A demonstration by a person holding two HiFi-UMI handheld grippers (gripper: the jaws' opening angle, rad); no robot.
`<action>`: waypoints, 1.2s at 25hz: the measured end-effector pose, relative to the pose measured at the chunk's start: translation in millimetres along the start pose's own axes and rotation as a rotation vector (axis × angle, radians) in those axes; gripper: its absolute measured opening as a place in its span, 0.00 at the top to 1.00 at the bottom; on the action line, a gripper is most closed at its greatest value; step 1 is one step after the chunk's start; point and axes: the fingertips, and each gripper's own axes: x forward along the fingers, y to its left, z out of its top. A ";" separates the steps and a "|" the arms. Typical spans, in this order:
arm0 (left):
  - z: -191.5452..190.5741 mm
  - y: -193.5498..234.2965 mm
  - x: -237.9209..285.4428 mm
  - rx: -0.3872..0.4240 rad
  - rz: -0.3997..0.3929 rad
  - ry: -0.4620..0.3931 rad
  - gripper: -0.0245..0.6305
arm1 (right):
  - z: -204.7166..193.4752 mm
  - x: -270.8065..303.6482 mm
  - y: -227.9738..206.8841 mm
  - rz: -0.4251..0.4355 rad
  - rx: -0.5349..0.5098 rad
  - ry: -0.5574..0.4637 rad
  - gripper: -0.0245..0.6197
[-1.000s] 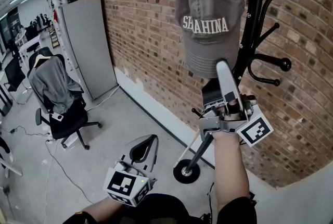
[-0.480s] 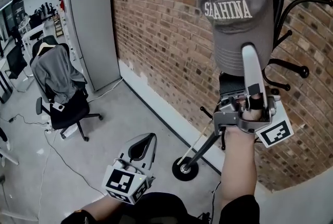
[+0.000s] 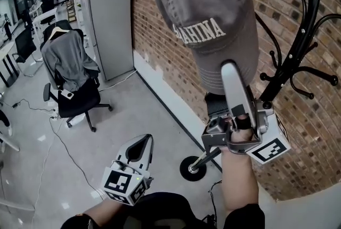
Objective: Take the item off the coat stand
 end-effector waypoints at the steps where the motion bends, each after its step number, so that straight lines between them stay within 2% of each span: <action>1: -4.4 8.4 -5.2 -0.011 0.021 0.008 0.91 | -16.1 -3.7 -1.4 -0.005 0.052 0.009 0.91; 4: -25.2 31.2 -21.2 -0.044 0.068 0.042 0.91 | -68.2 -24.1 -6.3 -0.050 0.200 0.036 0.91; 8: -60.1 50.8 -48.8 -0.084 0.108 0.115 0.91 | -139.7 -66.7 -13.2 -0.178 0.377 0.088 0.91; 15: -138.6 72.6 -73.8 -0.133 0.090 0.268 0.91 | -253.0 -191.7 -22.9 -0.553 0.588 0.190 0.91; 19: -168.6 89.5 -76.5 -0.141 0.067 0.327 0.91 | -303.0 -257.0 1.5 -0.749 0.689 0.237 0.91; 24: -198.6 89.5 -65.4 -0.119 -0.067 0.409 0.91 | -330.6 -291.6 30.6 -0.913 0.706 0.229 0.91; 30: -217.5 56.9 -55.1 -0.038 -0.235 0.447 0.91 | -312.3 -302.3 59.3 -0.939 0.631 0.145 0.91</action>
